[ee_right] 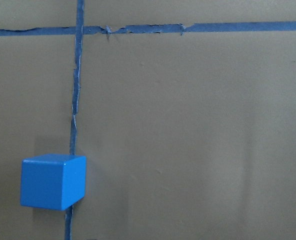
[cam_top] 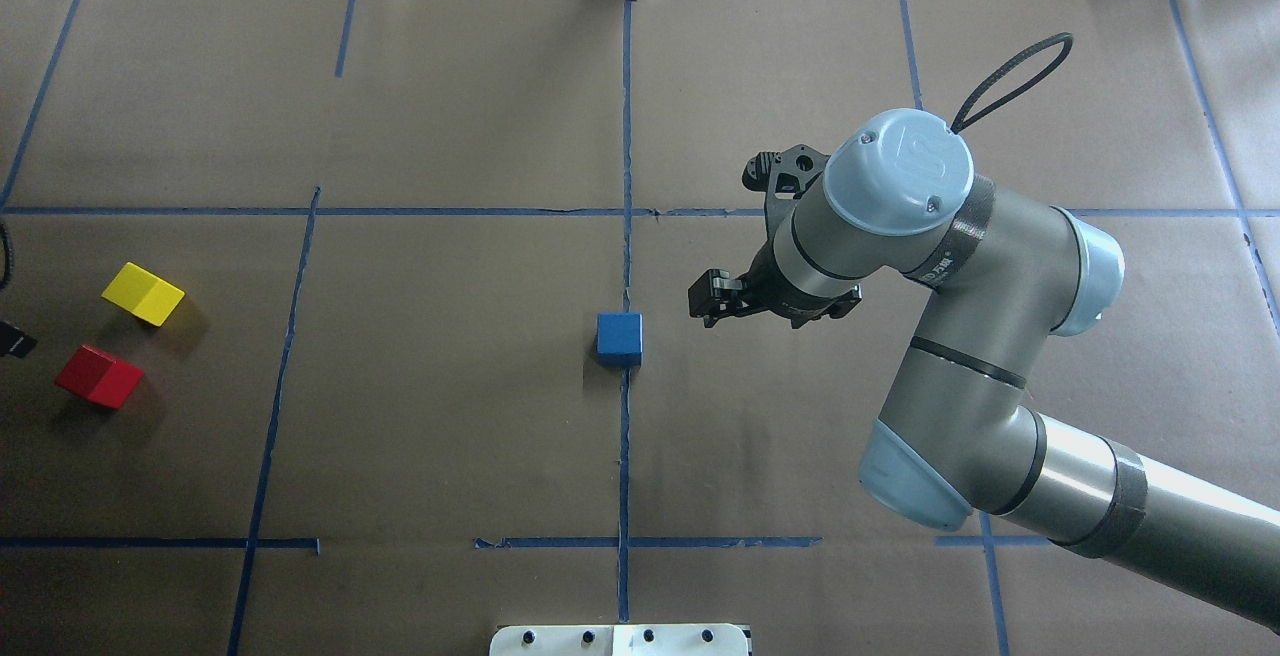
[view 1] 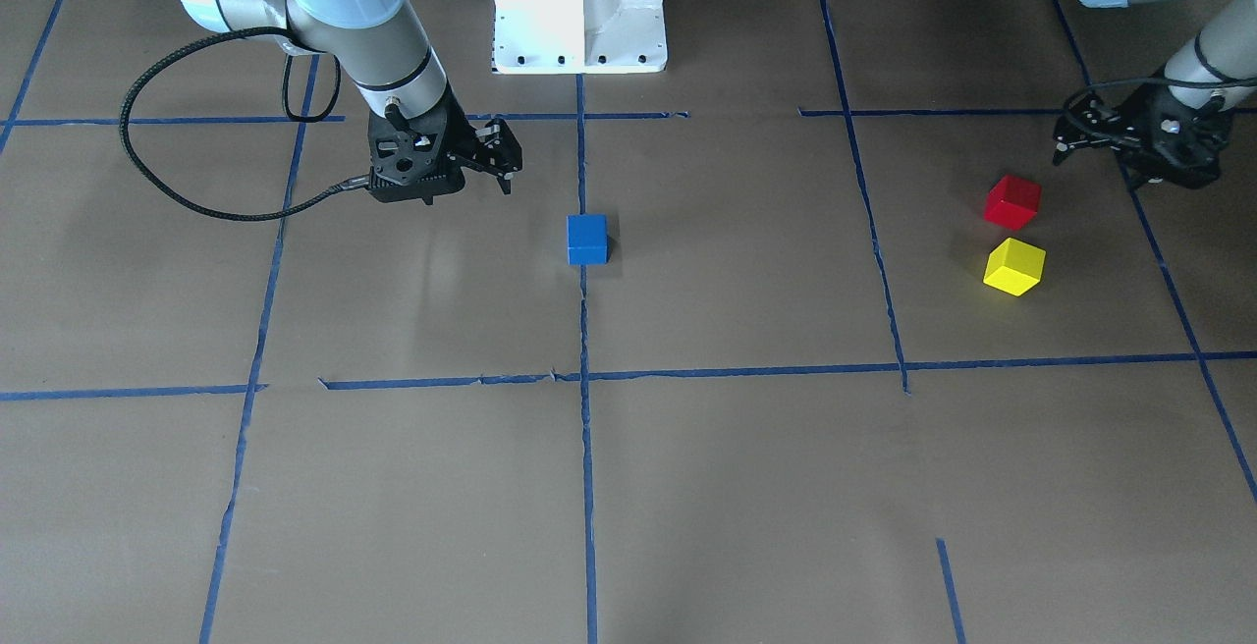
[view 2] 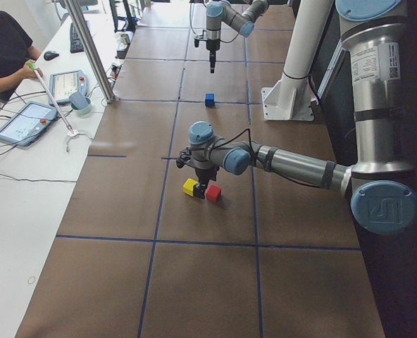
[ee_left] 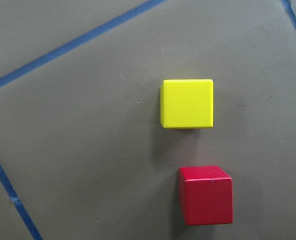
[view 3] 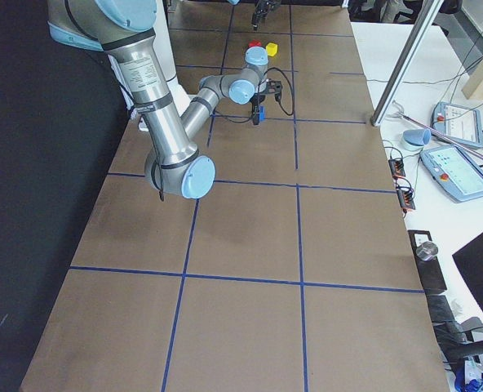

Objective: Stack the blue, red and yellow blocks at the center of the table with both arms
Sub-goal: 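Lower the left gripper onto the red cube and grasp it while the right arm withdraws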

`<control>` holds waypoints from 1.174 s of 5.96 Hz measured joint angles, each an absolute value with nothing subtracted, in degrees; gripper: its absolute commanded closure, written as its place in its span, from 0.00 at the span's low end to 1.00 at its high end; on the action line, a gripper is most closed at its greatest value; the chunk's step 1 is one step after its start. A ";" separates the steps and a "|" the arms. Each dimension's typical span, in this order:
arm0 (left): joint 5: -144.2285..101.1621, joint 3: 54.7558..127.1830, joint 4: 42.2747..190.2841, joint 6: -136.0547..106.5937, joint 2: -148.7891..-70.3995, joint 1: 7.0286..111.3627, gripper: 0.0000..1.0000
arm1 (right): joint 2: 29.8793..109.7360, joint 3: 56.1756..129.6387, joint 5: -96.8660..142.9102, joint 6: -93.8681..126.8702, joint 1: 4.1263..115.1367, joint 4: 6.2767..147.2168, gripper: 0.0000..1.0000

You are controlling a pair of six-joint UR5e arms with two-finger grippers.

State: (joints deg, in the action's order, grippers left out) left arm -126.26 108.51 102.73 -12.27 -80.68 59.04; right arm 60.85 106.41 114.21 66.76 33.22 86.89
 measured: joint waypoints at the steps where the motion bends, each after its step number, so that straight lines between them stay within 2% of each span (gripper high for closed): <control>1: -124.86 106.33 106.18 -15.96 -80.68 57.25 0.00 | 61.01 106.42 114.01 66.72 33.14 86.85 0.00; 3: -124.30 100.78 116.43 -24.42 -81.08 53.58 0.00 | 61.08 106.47 113.85 66.71 33.00 86.84 0.00; 7: -126.72 100.19 119.57 -26.79 -81.21 52.51 0.00 | 61.17 106.47 113.50 66.79 32.49 86.83 0.00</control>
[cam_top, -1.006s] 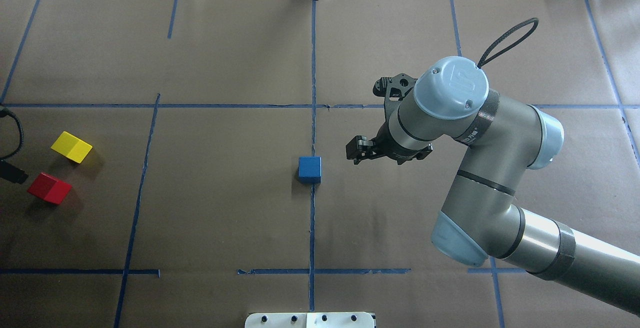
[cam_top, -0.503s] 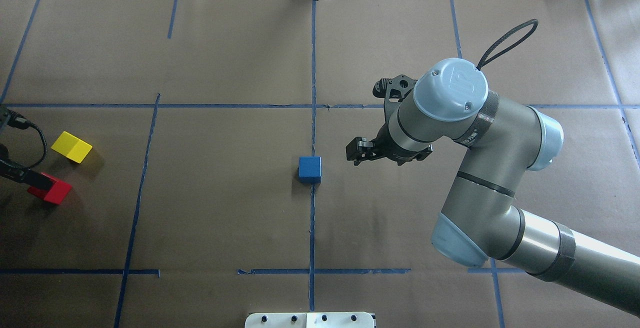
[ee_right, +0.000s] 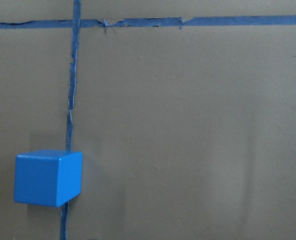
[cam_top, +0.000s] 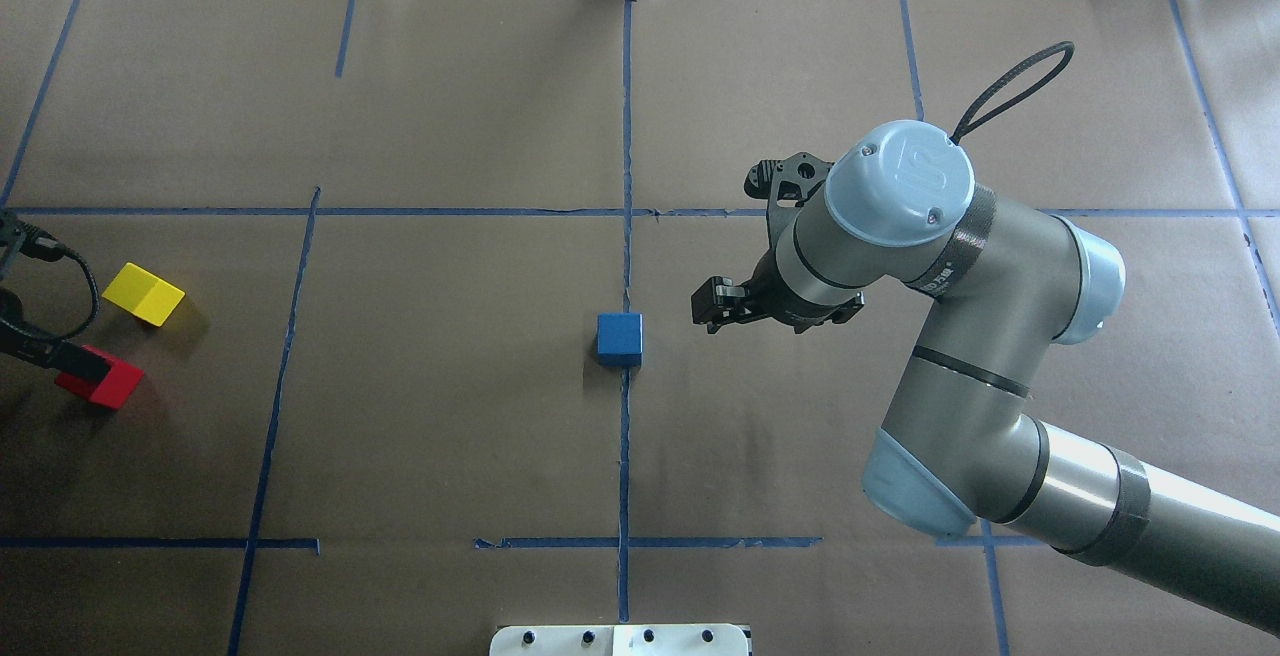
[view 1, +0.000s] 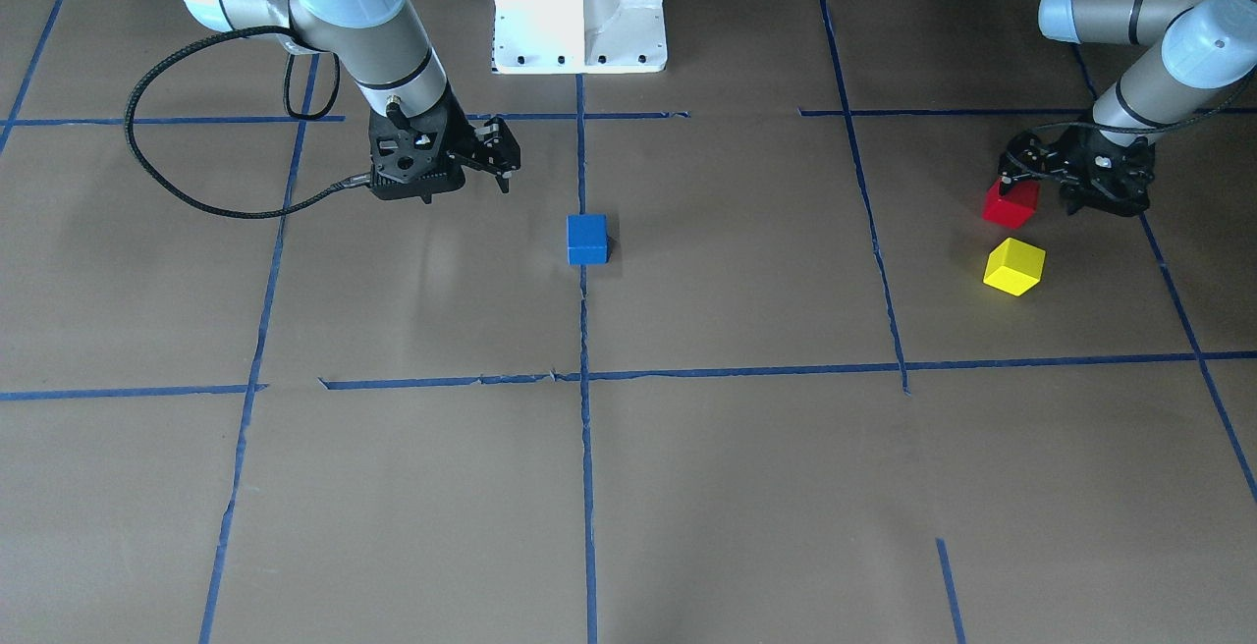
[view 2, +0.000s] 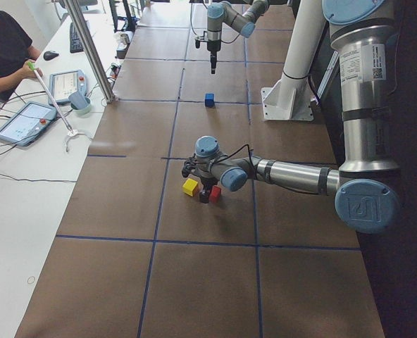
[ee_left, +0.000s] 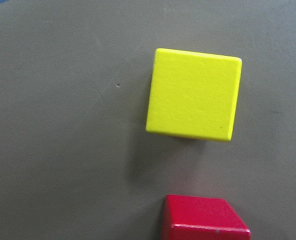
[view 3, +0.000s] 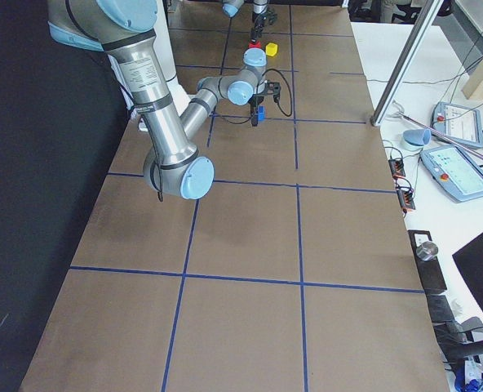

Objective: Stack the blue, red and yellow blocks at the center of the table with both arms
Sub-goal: 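Lower the left gripper onto the red cube and grasp it while the right arm withdraws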

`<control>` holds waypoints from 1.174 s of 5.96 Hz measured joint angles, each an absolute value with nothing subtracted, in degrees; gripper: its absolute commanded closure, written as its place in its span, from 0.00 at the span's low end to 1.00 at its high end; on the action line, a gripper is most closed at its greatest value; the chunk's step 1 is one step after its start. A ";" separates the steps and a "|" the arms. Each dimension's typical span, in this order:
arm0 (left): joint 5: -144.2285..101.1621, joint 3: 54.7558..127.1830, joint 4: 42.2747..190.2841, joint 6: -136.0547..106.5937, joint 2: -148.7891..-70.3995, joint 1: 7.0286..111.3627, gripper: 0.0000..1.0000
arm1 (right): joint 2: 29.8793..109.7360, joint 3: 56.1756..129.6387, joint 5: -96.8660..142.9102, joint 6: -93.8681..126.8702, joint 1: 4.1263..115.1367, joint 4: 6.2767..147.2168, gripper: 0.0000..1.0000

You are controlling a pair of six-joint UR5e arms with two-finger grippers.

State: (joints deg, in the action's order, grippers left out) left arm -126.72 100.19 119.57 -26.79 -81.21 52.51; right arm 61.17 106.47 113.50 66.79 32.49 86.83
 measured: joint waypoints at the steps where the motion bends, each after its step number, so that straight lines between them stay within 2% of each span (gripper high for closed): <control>1: -128.36 100.24 119.70 -26.75 -81.21 52.53 0.00 | 61.17 106.45 113.48 66.83 32.38 86.84 0.00; 3: -129.12 99.67 119.79 -26.56 -81.24 52.50 0.00 | 61.17 106.44 113.40 66.88 32.22 86.84 0.00; 4: -129.04 99.34 119.77 -26.40 -81.27 52.39 0.07 | 61.17 106.44 113.36 66.88 32.21 86.84 0.00; 5: -128.89 98.85 119.70 -26.26 -81.52 52.13 0.34 | 61.20 106.48 113.34 66.86 32.30 86.84 0.00; 6: -128.80 98.25 119.65 -26.21 -81.98 51.84 0.72 | 61.47 106.85 113.50 66.82 32.56 86.84 0.00; 7: -128.77 97.98 119.63 -26.22 -82.30 51.64 1.00 | 63.26 108.51 113.76 66.78 33.12 86.86 0.00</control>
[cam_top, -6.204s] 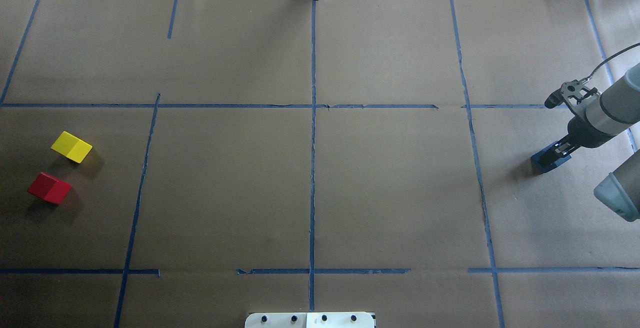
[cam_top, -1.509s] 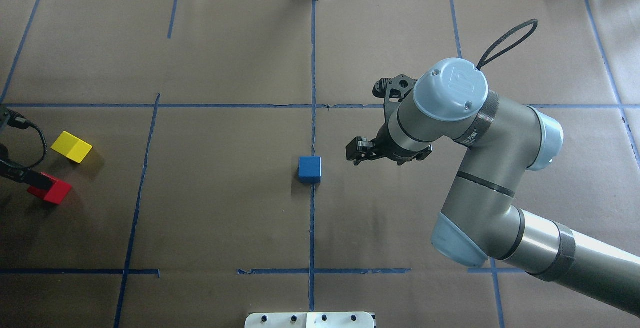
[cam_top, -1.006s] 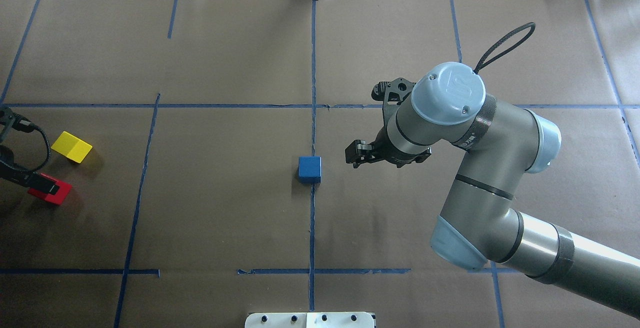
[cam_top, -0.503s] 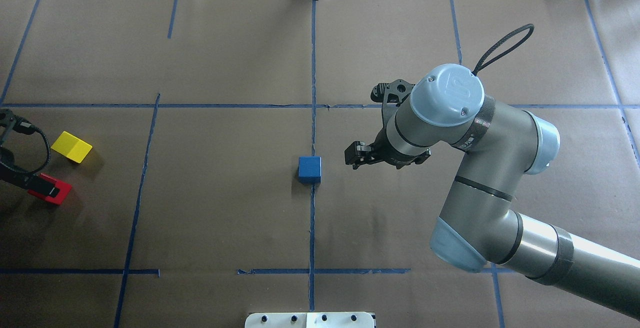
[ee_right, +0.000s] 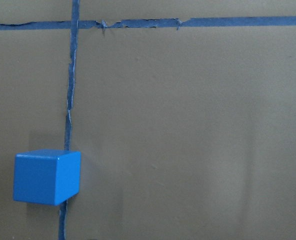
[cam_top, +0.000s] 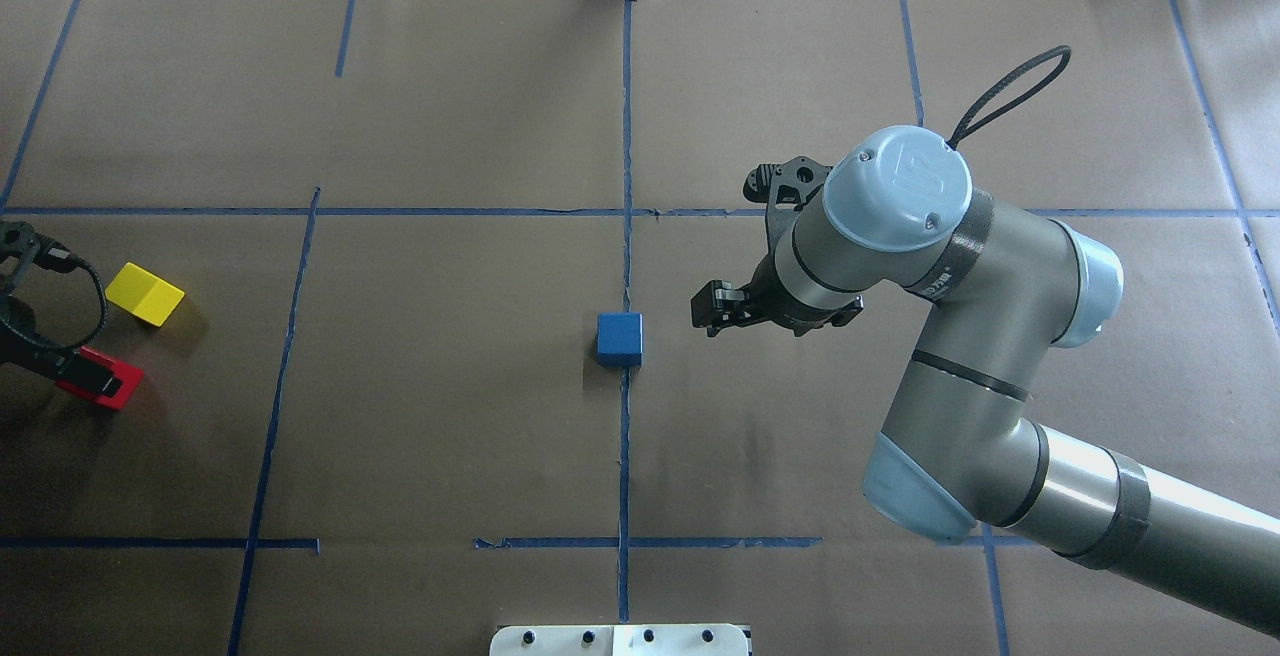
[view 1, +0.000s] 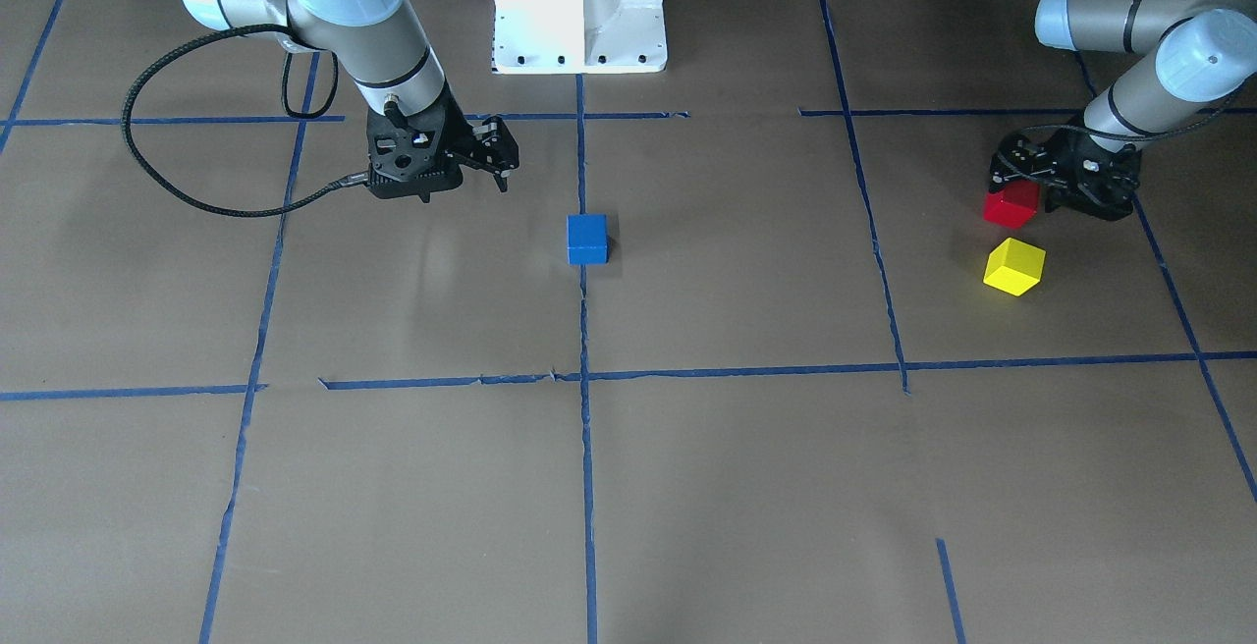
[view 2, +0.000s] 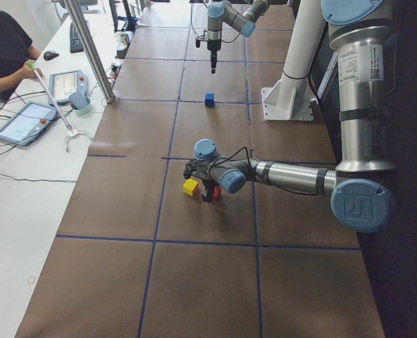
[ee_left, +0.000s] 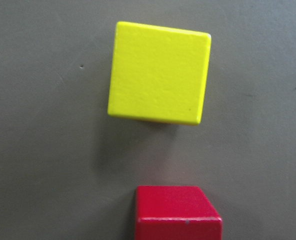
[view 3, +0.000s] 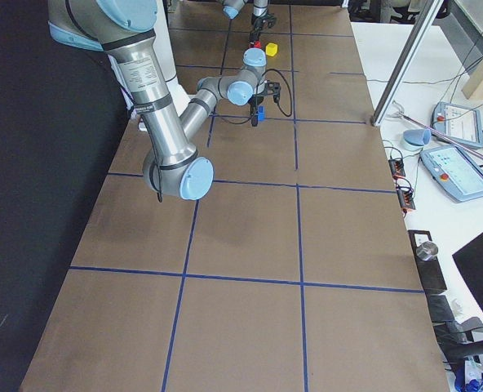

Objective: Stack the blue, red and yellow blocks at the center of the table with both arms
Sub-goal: 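Lower the left gripper onto the red cube and grasp it while the right arm withdraws, then carry the red cube with the left gripper above the blue cube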

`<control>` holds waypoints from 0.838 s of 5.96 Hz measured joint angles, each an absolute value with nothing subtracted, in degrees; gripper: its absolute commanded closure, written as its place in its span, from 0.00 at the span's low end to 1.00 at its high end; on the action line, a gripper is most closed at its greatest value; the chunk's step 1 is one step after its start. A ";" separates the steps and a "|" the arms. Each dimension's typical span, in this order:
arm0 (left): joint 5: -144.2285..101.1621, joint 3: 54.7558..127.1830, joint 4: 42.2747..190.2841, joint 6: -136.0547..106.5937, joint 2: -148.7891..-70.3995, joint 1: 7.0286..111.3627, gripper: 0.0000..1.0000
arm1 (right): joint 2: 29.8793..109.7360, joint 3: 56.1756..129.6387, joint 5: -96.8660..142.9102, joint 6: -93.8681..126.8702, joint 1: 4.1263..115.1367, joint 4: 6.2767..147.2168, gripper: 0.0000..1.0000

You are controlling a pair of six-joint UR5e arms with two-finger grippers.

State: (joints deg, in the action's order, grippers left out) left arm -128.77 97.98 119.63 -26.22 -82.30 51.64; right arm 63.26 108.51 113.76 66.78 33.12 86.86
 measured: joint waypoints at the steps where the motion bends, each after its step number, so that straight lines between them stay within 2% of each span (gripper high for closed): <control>1: -128.76 98.27 119.62 -26.58 -82.43 51.49 1.00 | 67.40 111.88 114.02 66.67 34.35 86.90 0.00; 3: -128.76 100.89 119.37 -29.04 -83.81 51.42 1.00 | 78.00 118.36 115.84 61.92 39.38 86.92 0.00; 5: -128.74 103.92 118.39 -40.11 -90.32 49.98 1.00 | 86.61 119.65 123.50 46.01 50.25 87.07 0.00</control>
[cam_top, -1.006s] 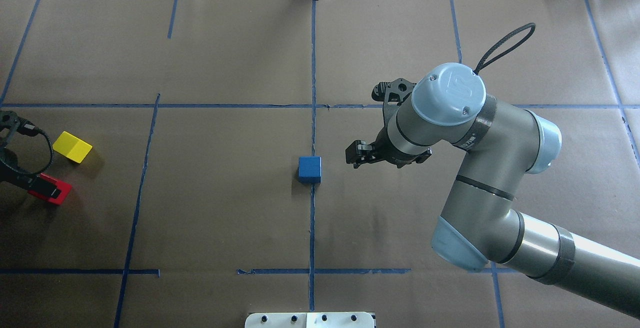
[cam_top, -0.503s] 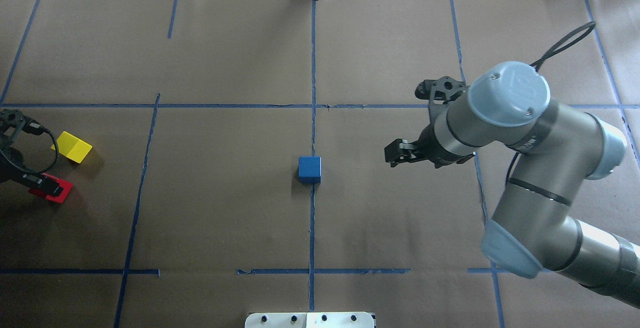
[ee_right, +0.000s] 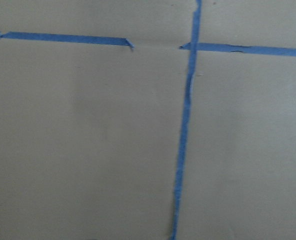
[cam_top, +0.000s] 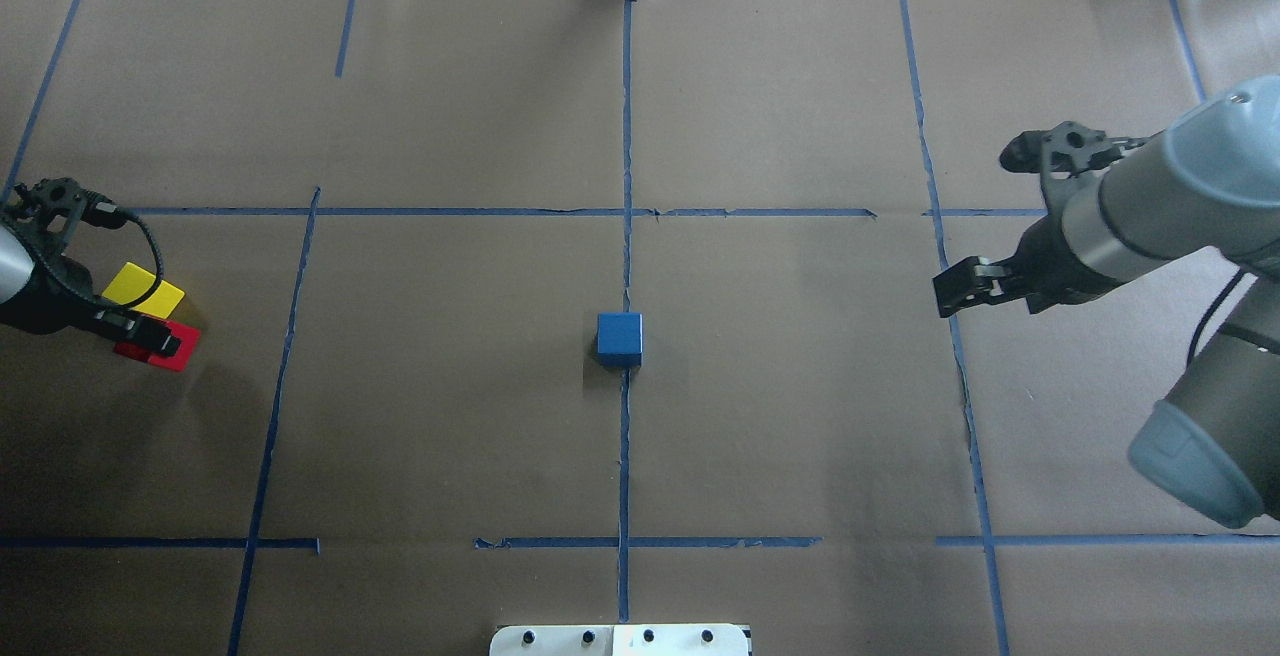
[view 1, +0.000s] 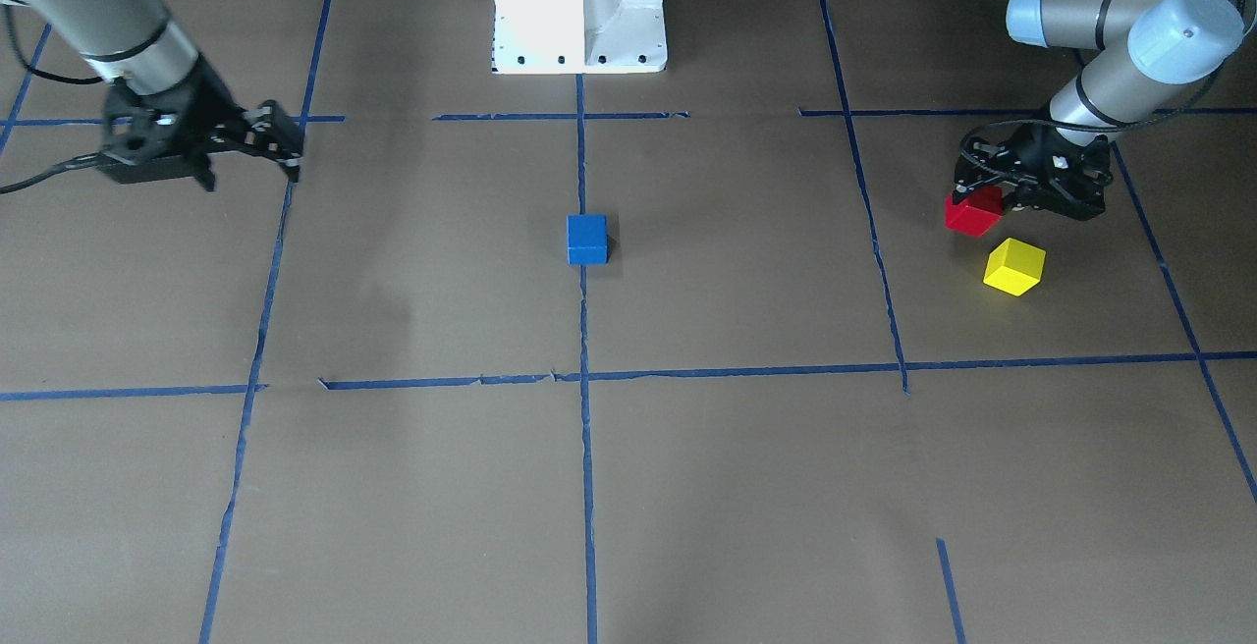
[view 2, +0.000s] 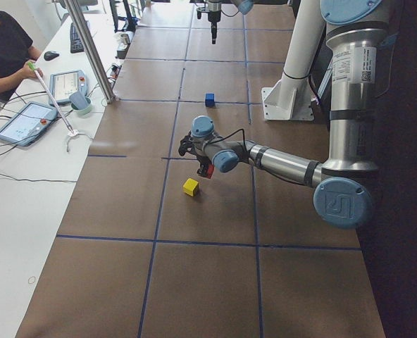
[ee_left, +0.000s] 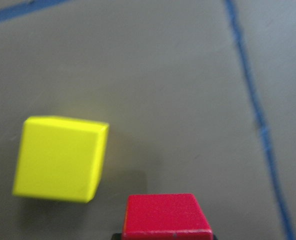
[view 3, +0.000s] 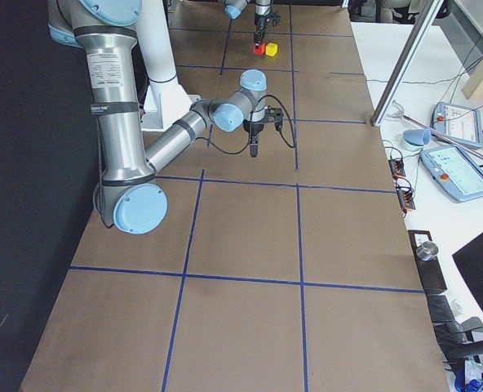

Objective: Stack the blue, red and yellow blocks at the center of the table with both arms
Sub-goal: 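Carry the red cube with the left gripper above the blue cube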

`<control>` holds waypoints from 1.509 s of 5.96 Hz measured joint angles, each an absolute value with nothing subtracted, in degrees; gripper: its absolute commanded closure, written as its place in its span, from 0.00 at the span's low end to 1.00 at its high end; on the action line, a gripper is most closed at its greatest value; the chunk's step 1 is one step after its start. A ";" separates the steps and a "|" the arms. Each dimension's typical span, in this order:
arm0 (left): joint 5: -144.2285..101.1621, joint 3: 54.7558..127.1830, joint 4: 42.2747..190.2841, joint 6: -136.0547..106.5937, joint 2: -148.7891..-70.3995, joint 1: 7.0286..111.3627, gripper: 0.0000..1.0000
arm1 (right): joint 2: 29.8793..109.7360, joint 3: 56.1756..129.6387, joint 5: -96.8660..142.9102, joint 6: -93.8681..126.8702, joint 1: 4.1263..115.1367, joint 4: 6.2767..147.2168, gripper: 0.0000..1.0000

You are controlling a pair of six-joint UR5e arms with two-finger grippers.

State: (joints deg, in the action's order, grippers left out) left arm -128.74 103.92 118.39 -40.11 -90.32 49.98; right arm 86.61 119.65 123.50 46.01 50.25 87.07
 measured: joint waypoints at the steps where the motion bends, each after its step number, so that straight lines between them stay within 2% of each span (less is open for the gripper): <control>1: -128.63 104.85 115.46 -48.53 -97.08 46.91 1.00 | 90.03 119.17 126.83 37.16 55.86 87.24 0.00; 3: -124.56 104.95 98.05 -59.85 -115.37 39.17 1.00 | 93.54 117.41 130.50 25.75 62.31 87.45 0.00; 4: -121.00 102.56 90.41 -63.00 -124.50 35.65 1.00 | 94.01 116.55 131.31 23.42 63.44 87.43 0.00; 6: -118.49 91.99 86.55 -66.54 -138.02 32.60 1.00 | 94.19 116.00 131.64 22.48 63.83 87.17 0.00; 9: -115.98 86.31 86.23 -66.96 -141.78 30.85 1.00 | 94.22 115.94 131.74 22.57 63.81 87.02 0.00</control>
State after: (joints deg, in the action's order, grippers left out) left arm -115.98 86.31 86.23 -66.96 -141.78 30.85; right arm 94.22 115.94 131.74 22.57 63.81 87.02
